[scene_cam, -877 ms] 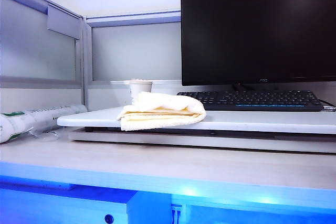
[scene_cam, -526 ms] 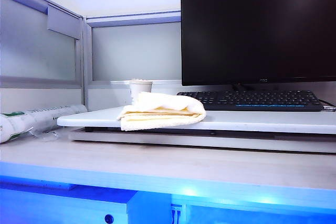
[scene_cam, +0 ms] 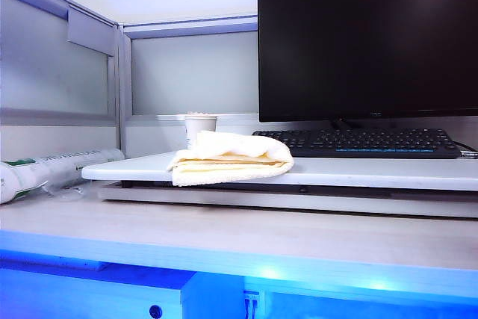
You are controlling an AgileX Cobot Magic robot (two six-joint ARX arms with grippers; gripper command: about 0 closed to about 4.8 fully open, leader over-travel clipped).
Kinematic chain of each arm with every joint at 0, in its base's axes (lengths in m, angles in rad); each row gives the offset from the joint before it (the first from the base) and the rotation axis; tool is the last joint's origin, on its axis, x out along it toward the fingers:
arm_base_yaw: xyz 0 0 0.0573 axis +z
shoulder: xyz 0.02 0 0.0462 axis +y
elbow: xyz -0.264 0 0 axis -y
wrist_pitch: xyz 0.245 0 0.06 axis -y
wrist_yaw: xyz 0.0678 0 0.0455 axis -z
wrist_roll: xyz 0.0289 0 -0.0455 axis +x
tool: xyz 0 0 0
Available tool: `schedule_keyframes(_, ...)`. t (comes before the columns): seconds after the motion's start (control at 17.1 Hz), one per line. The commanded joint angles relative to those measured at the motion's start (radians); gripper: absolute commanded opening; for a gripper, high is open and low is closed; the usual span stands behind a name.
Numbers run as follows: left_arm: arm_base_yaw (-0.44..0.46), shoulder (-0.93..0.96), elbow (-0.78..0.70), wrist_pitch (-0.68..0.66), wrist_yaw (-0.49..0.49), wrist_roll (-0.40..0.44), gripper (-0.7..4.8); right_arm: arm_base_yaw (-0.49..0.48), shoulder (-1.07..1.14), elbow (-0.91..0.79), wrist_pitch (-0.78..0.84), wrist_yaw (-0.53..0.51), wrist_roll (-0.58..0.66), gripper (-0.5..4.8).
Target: Wipe the tabletop with a clean cloth to remove dust and stains.
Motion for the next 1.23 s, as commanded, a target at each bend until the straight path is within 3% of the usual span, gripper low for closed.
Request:
schedule_keyframes(0.06,0.000,0.000,0.004,-0.030,0.050,-0.045,-0.06,0.001,-0.004,0.014,0.090,-0.085,0.105,0.56)
schedule_keyframes(0.23,0.000,0.000,0.005,-0.032,0.065,-0.044,-0.06,0.001,-0.003,0.079,0.090,-0.145,0.129,1.34)
schedule_keyframes(0.29,0.000,0.000,0.005,-0.033,0.064,-0.044,-0.06,0.002,0.176,0.185,0.142,-0.243,0.129,2.59)
schedule_keyframes(0.35,0.000,0.000,0.005,-0.033,0.064,-0.044,-0.06,0.002,0.257,0.216,0.184,-0.262,0.129,3.07)
schedule_keyframes(0.41,0.000,0.000,0.005,-0.033,0.064,-0.043,-0.06,0.030,0.568,0.357,0.340,-0.286,0.128,3.99)
schedule_keyframes(0.53,0.000,0.000,0.005,-0.033,0.064,-0.043,-0.06,0.101,0.832,0.518,0.438,-0.286,0.121,4.76)
schedule_keyframes(0.64,0.000,0.000,0.005,-0.033,0.064,-0.043,-0.06,0.150,1.000,0.637,0.473,-0.286,0.121,4.79)
schedule_keyframes(0.76,0.000,0.000,0.005,-0.033,0.064,-0.043,-0.06,0.183,1.563,1.082,0.459,-0.278,0.121,4.79)
schedule_keyframes(0.82,0.000,0.000,0.005,-0.033,0.063,-0.043,-0.06,0.188,1.658,1.159,0.441,-0.279,0.121,4.79)
schedule_keyframes(0.99,0.000,0.000,0.005,-0.033,0.061,-0.043,-0.06,0.194,1.796,1.253,0.432,-0.288,0.129,4.79)
schedule_keyframes(1.05,0.000,0.000,0.005,-0.033,0.061,-0.040,-0.06,0.206,1.937,1.331,0.391,-0.304,0.131,4.79)
schedule_keyframes(1.23,0.001,0.000,0.005,-0.034,0.060,-0.039,-0.06,0.221,2.056,1.356,0.361,-0.299,0.152,4.79)
